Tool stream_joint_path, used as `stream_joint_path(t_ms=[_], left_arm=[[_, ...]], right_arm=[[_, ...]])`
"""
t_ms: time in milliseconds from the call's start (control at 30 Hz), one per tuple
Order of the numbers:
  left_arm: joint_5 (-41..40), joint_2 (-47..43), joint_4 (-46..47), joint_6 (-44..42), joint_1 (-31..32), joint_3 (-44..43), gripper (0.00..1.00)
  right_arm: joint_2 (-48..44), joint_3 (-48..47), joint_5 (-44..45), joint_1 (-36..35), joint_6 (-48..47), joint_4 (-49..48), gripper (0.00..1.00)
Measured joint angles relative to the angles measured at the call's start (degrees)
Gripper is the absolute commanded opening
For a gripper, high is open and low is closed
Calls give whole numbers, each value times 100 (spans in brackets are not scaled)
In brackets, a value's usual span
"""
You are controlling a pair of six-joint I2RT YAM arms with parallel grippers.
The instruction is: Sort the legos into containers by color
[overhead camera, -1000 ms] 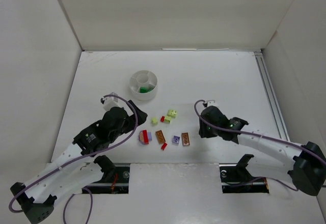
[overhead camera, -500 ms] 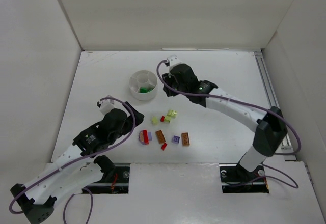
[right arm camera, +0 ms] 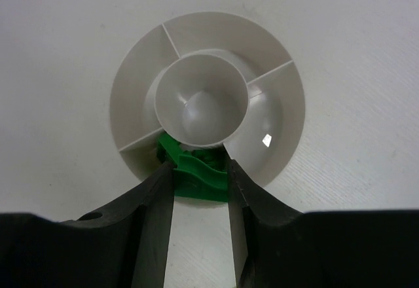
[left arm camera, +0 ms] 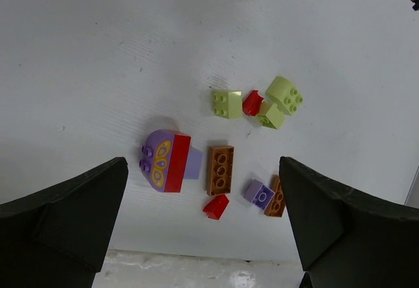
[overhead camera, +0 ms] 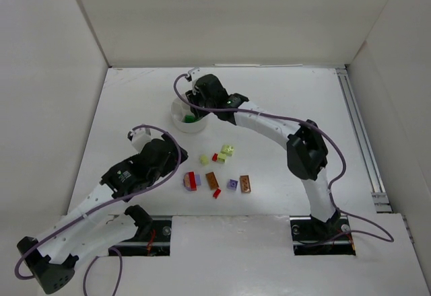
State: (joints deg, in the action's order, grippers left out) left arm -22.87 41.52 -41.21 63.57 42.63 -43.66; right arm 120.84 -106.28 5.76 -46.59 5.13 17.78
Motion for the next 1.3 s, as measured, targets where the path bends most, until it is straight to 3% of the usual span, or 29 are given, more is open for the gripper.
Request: stream_joint_path(t_ms=[233,600,700,933,1000,1167,1300], left_arm=[[37,39,-155,-2,0,-188,100],[105,157,-184,-52,0,-225,100],[197,326,-90,-210,0,-225,100],[448,1110,437,-981,0,-245,96],[509,1408,625,-1137,0,-310,94],[669,2247,1038,-1322,-24,-623,87],[787,3005,1283,-1386,-42,-826,80]], right_arm=[[232,-350,-81,0,-46,42,51],[83,-55,-81,-20,-46,116,56],[-164,251,-24,-39,-44,129,68],[-1766,1499,481,33,179,149,90],[-2704,2157,522,317,297,101,95],[-4485,3475,885,1285,570,107,95],[-5335,4264,1132,1593,702,315,95]])
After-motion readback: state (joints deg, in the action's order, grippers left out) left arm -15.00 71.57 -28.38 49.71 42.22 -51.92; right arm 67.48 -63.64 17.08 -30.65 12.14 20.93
